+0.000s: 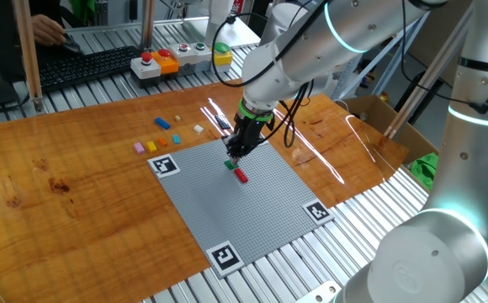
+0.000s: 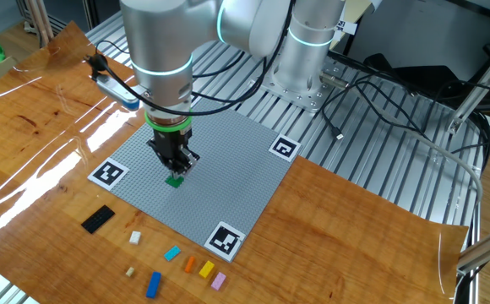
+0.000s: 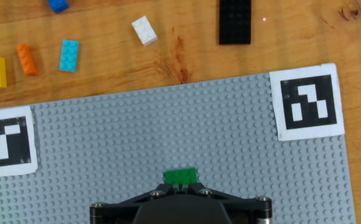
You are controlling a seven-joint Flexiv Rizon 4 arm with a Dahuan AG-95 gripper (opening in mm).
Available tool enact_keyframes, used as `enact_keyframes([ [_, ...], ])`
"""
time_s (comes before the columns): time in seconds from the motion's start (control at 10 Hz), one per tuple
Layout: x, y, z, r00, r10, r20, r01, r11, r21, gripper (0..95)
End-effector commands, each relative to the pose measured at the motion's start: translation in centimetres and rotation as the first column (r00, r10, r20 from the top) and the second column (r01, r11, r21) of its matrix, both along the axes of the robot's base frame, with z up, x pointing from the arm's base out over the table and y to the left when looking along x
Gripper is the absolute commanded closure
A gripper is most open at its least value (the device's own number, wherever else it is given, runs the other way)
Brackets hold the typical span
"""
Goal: Stack small Lego blocks randomly, one at a time
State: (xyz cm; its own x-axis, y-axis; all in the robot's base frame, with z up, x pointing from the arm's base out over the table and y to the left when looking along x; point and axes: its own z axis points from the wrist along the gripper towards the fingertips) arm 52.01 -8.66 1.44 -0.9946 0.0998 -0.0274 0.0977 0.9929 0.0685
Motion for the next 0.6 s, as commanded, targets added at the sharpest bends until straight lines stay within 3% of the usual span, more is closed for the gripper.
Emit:
enact_keyframes([
  [0.1,-0.02,0.01,0.22,1.000,0.004,-0.001,-0.004,1.000,0.001,95.0],
  [0.3,0.00,0.03,0.49,1.000,0.015,0.003,-0.015,1.000,0.004,95.0],
  [0.6,0.02,0.11,1.19,0.991,0.130,0.007,-0.130,0.991,0.003,95.0],
])
